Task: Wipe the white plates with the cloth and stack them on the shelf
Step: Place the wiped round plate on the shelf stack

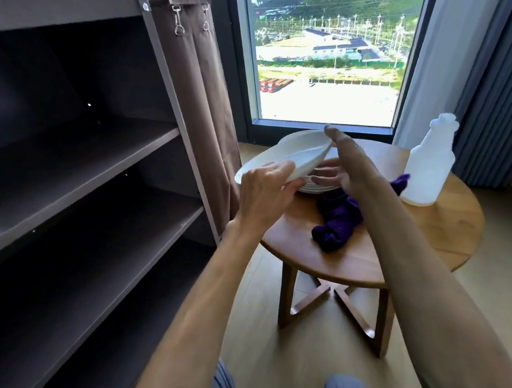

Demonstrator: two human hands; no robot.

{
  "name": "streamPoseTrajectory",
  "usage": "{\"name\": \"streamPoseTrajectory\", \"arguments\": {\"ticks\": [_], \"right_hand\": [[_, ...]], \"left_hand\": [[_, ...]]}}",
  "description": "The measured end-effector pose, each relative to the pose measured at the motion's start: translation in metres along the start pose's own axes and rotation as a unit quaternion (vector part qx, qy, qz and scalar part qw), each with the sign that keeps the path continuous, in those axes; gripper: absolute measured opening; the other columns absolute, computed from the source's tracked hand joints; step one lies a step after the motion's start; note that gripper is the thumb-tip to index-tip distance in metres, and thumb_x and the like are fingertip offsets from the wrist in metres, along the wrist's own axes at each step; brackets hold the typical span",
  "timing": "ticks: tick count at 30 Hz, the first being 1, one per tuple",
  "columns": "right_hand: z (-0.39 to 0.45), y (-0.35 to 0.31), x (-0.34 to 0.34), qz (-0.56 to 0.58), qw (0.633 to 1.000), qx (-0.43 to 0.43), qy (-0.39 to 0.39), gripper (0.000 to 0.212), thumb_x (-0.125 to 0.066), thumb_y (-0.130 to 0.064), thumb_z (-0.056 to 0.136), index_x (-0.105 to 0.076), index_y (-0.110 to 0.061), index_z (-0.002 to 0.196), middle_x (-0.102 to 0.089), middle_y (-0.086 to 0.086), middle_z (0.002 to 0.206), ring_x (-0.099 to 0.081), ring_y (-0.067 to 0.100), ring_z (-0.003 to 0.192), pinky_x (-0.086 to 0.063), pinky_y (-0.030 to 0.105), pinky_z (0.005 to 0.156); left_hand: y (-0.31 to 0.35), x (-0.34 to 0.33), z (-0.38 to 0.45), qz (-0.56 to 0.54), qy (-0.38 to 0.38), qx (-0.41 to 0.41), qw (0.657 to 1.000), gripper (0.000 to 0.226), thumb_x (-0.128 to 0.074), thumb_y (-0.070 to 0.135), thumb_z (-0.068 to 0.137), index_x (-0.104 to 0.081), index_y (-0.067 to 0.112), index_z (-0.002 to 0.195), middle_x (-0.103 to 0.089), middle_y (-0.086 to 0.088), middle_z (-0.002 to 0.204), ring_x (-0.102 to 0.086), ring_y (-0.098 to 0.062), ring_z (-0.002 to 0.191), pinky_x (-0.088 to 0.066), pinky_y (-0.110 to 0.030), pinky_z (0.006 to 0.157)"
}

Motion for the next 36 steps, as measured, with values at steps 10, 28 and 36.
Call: {"name": "streamPoseTrajectory", "arguments": {"ticks": [10,28,36], "right_hand": [[-0.005,0.017,-0.112,0.143,0.989,0.002,0.033,0.036,-0.044,-0.004,0.093,-0.051,-0.003,0.128,-0.059,0.018,0.111,-0.063,0.036,0.098,-0.062,0.045,0.063],[-0.082,-0.034,-0.385,0.143,0.953,0.103,-0.245,0.027,-0.056,-0.031,0.097,-0.054,-0.018,0.121,-0.059,0.009,0.129,-0.064,0.027,0.110,-0.060,0.039,0.072],[-0.065,0.006,-0.451,0.022,0.957,0.060,-0.282,0.053,-0.067,-0.051,0.086,-0.058,-0.019,0.128,-0.066,0.003,0.123,-0.064,0.024,0.117,-0.052,0.041,0.102]], "left_hand": [[-0.100,0.082,-0.038,-0.045,-0.029,0.304,0.951,0.109,-0.088,0.060,0.067,-0.039,0.019,0.155,-0.018,-0.014,0.168,-0.022,-0.025,0.153,-0.029,-0.035,0.118],[-0.201,0.324,-0.073,0.000,0.193,0.397,0.897,0.115,-0.090,0.057,0.063,-0.033,0.024,0.157,-0.046,0.005,0.154,-0.037,-0.013,0.143,-0.033,-0.039,0.121],[-0.258,0.336,-0.106,0.052,0.100,0.523,0.845,0.098,-0.090,0.048,0.072,-0.042,0.016,0.152,-0.056,-0.001,0.146,-0.050,-0.017,0.135,-0.033,-0.015,0.096]]}}
Point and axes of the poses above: each hand's wrist, its own z-axis towards the middle knuckle, its own x-axis out of the back of the hand, y = z × x, the point moved 8 cm from there along z, towards the middle knuckle
